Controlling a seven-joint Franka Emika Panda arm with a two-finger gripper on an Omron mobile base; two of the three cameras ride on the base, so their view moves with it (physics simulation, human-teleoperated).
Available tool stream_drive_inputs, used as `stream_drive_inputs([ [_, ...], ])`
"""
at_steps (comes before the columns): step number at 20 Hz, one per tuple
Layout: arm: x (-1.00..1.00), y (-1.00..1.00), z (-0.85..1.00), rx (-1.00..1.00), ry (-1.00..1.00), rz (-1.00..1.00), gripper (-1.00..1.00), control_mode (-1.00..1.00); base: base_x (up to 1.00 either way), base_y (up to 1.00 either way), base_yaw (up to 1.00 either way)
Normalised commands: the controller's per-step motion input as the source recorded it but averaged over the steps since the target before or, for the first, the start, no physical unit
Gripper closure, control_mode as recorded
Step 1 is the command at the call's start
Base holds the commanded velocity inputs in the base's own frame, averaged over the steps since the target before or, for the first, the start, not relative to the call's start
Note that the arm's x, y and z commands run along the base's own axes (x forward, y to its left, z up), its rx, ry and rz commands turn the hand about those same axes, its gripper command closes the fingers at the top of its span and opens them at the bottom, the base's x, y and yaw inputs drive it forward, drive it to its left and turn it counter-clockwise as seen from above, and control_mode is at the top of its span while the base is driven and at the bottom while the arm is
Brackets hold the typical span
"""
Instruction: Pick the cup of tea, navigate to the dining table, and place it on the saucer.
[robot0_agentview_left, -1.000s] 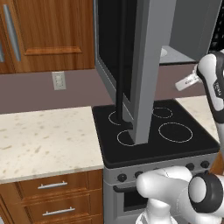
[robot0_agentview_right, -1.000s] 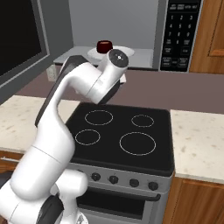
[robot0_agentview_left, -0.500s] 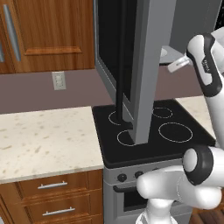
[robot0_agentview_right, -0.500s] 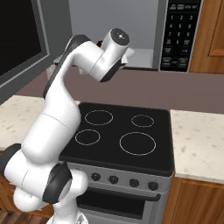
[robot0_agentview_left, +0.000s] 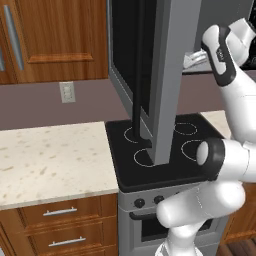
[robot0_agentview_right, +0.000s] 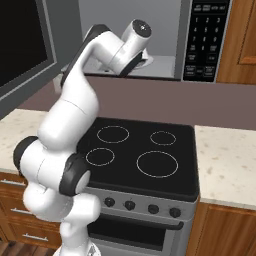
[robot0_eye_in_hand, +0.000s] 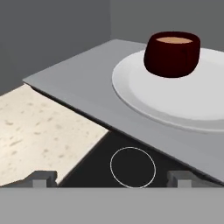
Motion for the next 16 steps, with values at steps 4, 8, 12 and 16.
stream_drive_inputs([
  [4,0.47,0.00,0.33,0.05,0.04,0.00,-1.00,-1.00,0.00,0.00,0.00],
  [8,0.61,0.00,0.14,0.03,0.06,0.00,-1.00,-1.00,0.00,0.00,0.00],
  [12,0.59,0.00,0.00,0.00,0.03,0.00,-1.00,-1.00,0.00,0.00,0.00],
  [16,0.53,0.00,0.00,0.00,0.05,0.00,-1.00,-1.00,0.00,0.00,0.00],
])
